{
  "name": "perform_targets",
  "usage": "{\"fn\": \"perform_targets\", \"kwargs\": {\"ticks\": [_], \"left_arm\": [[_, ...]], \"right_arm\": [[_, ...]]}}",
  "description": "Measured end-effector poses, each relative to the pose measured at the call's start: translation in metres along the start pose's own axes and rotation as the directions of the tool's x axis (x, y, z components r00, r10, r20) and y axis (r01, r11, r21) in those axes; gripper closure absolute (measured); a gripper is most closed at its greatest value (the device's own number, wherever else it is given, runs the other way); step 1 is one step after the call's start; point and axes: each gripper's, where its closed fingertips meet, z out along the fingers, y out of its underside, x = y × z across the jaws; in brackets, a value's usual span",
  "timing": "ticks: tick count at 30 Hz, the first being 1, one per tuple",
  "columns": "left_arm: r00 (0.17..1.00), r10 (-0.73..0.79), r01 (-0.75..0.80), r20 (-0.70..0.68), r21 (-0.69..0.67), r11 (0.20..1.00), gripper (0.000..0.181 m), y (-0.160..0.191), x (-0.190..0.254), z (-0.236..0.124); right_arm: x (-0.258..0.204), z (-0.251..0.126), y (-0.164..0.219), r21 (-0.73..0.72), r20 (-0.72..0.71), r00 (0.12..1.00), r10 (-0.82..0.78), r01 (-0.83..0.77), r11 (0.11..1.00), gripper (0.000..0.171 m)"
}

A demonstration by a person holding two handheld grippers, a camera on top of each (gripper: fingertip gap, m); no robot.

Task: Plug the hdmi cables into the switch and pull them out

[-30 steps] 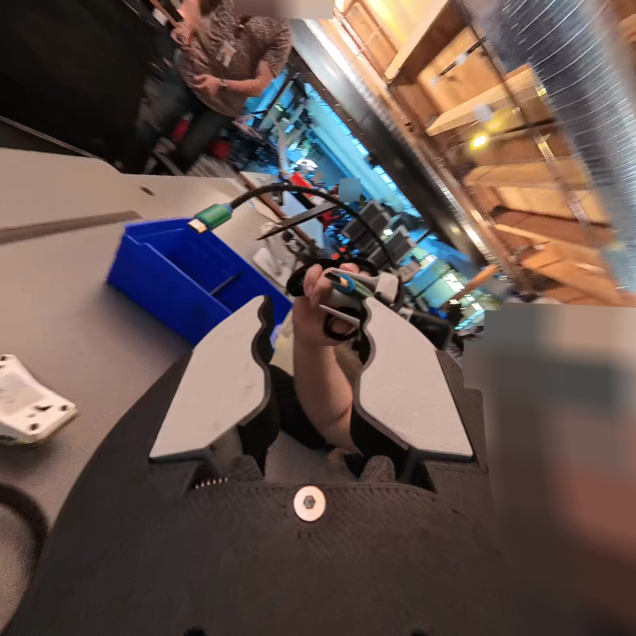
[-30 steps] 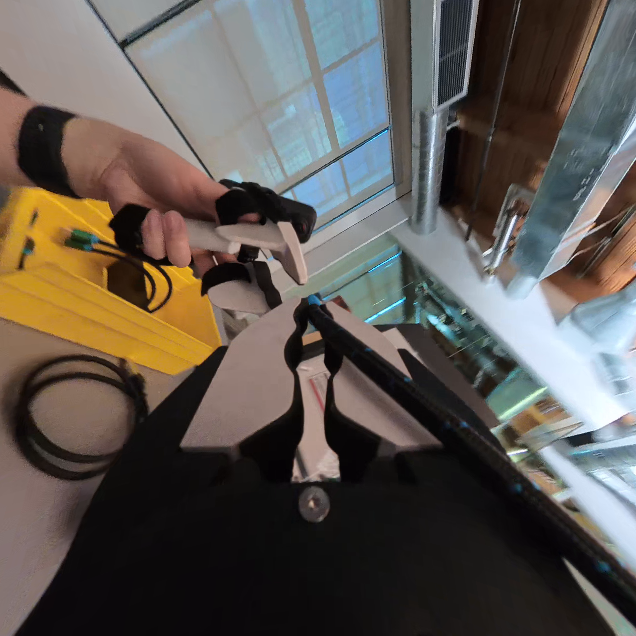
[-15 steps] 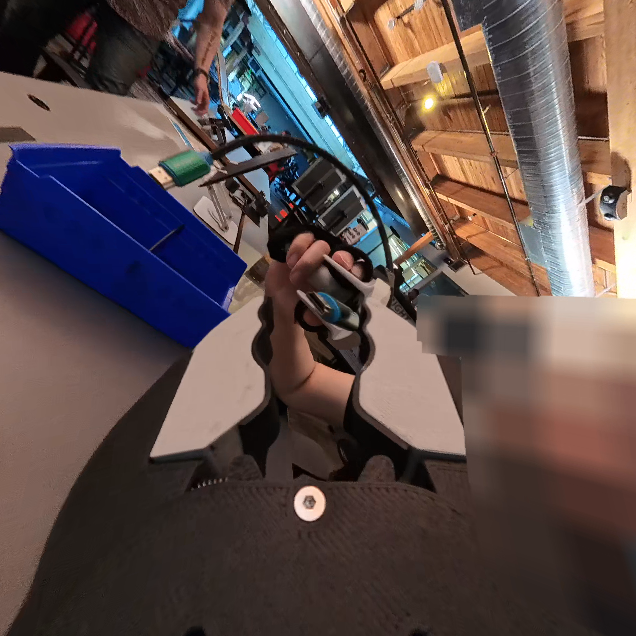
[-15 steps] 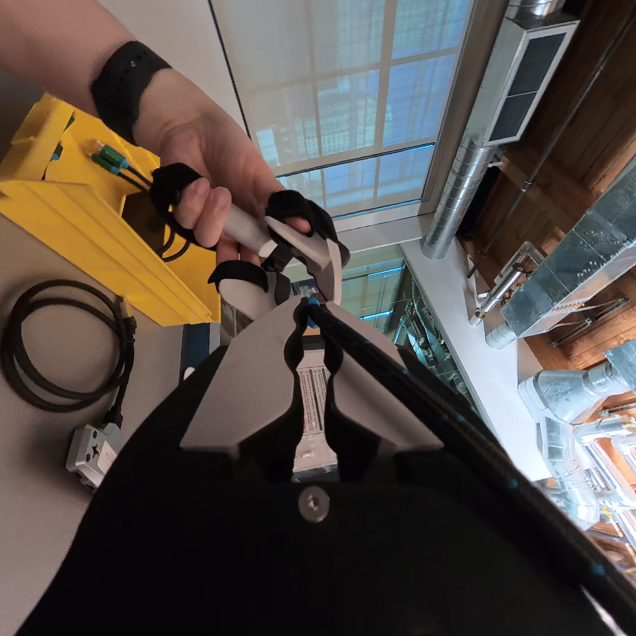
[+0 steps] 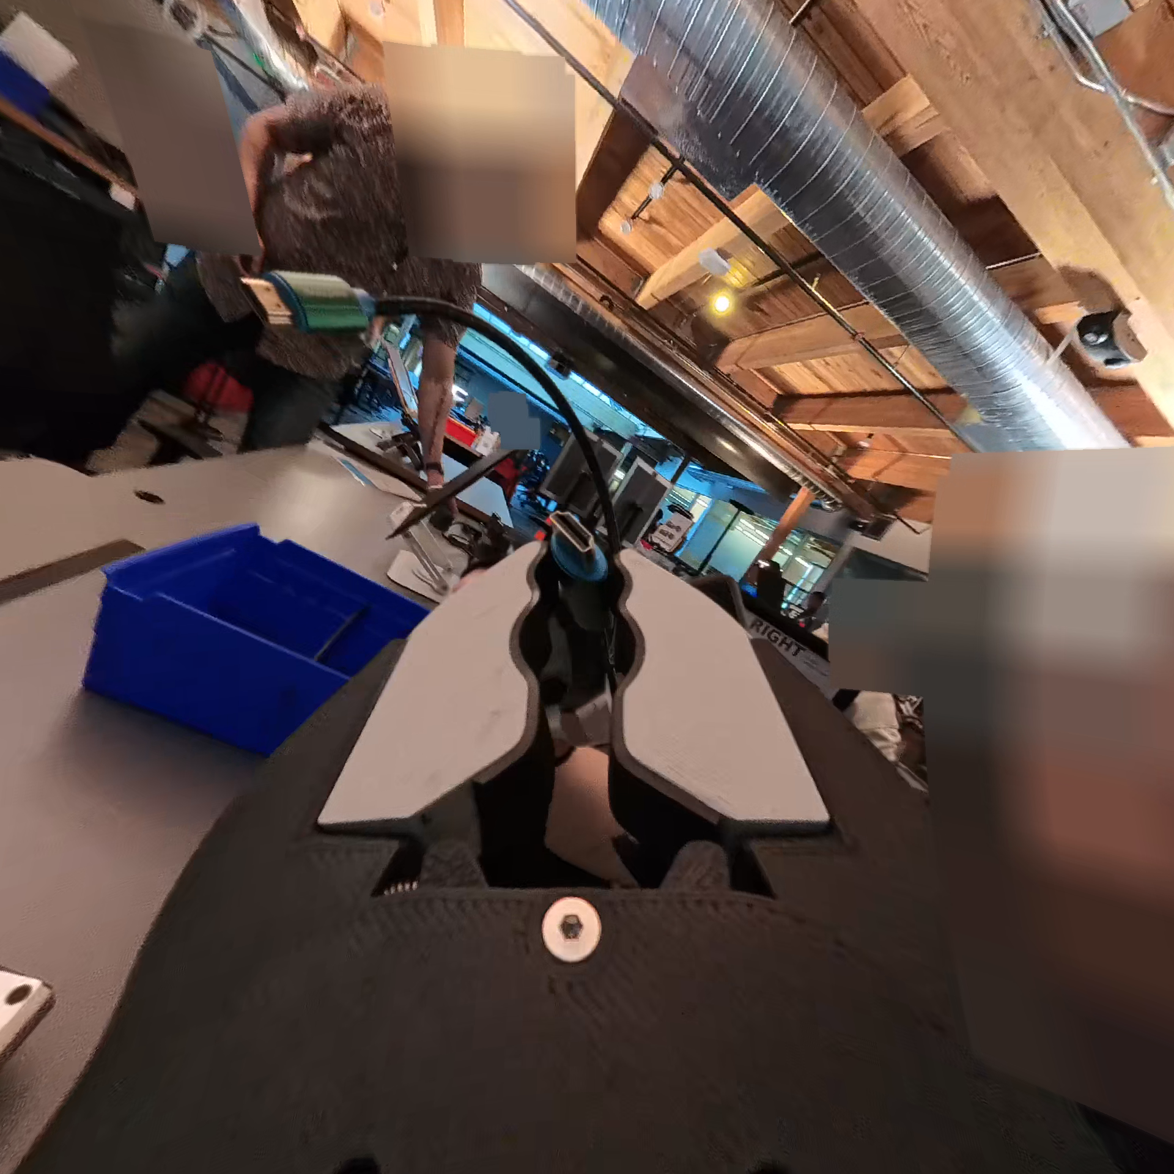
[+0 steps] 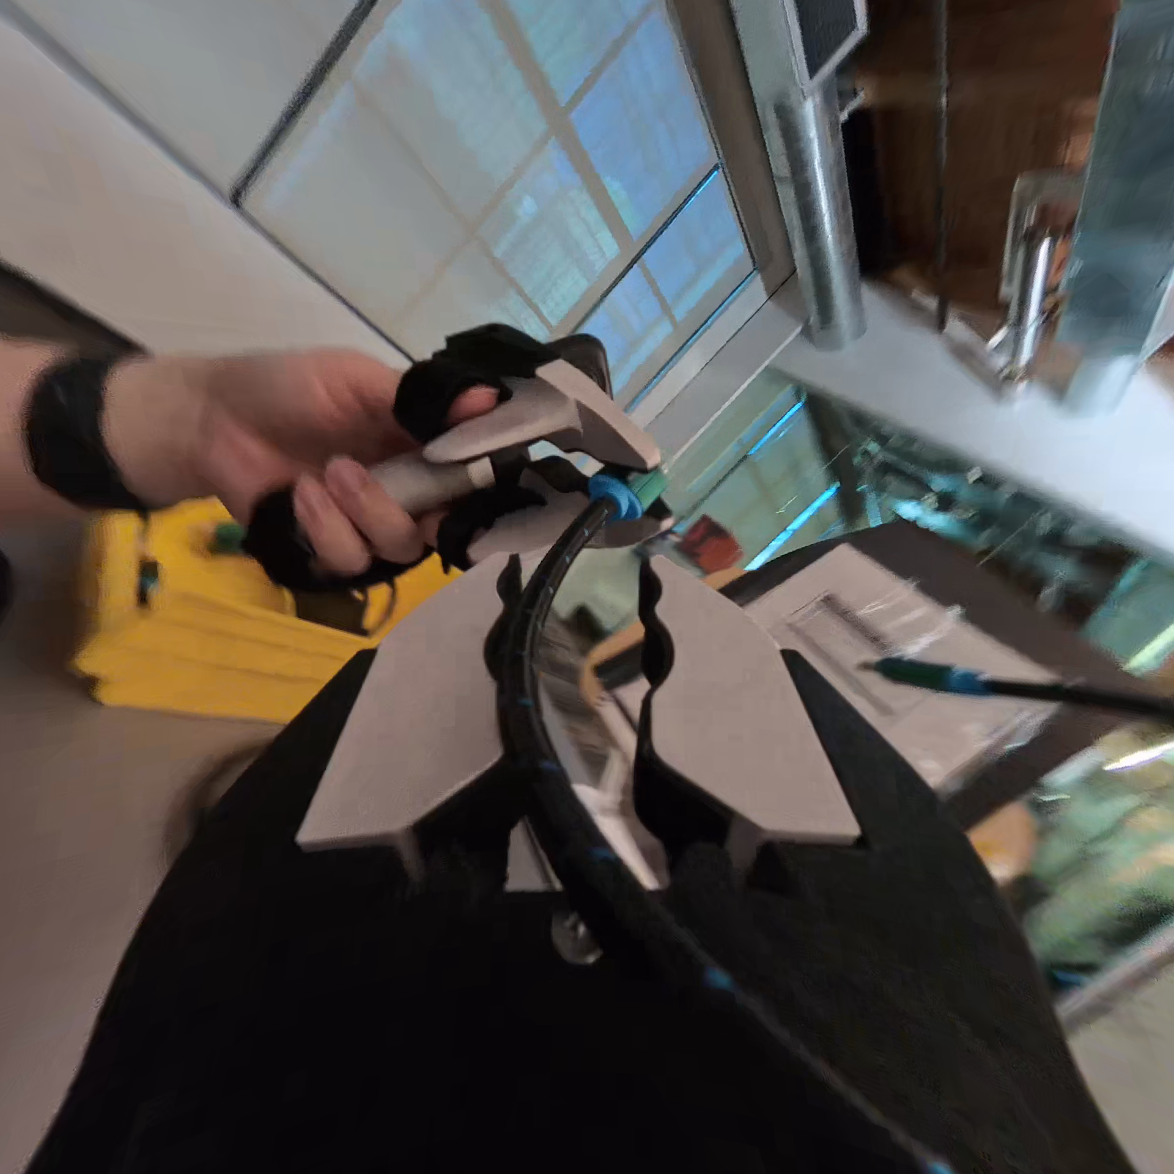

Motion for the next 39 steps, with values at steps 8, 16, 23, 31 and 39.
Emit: {"fn": "perform_targets", "kwargs": {"ticks": [8, 16, 23, 31, 39], "left_arm": [[0.989, 0.135, -0.142, 0.057, 0.129, 0.981, 0.167, -0.01, -0.001, 0.003], [0.995, 0.101, -0.102, 0.015, 0.189, 0.977, 0.167, -0.009, 0.0, 0.008], [0.995, 0.102, -0.1, 0.004, 0.267, 0.959, 0.167, -0.012, 0.005, 0.009], [0.993, 0.121, -0.116, 0.005, 0.327, 0.938, 0.168, -0.01, 0.008, 0.012], [0.989, 0.137, -0.147, 0.054, 0.333, 0.931, 0.168, -0.01, 0.008, 0.012]], "right_arm": [[0.023, -0.001, -0.007, 0.194, -0.136, 0.882, 0.45, -0.422, 0.885, 0.14], [0.023, -0.004, -0.014, 0.113, -0.139, 0.943, 0.303, -0.289, 0.951, 0.153], [0.023, -0.004, -0.014, 0.1, -0.198, 0.95, 0.241, -0.225, 0.969, 0.151], [0.02, -0.003, -0.018, 0.228, -0.149, 0.875, 0.46, -0.422, 0.877, 0.158], [0.019, -0.001, -0.008, 0.13, -0.184, 0.923, 0.339, -0.319, 0.939, 0.156]]}}
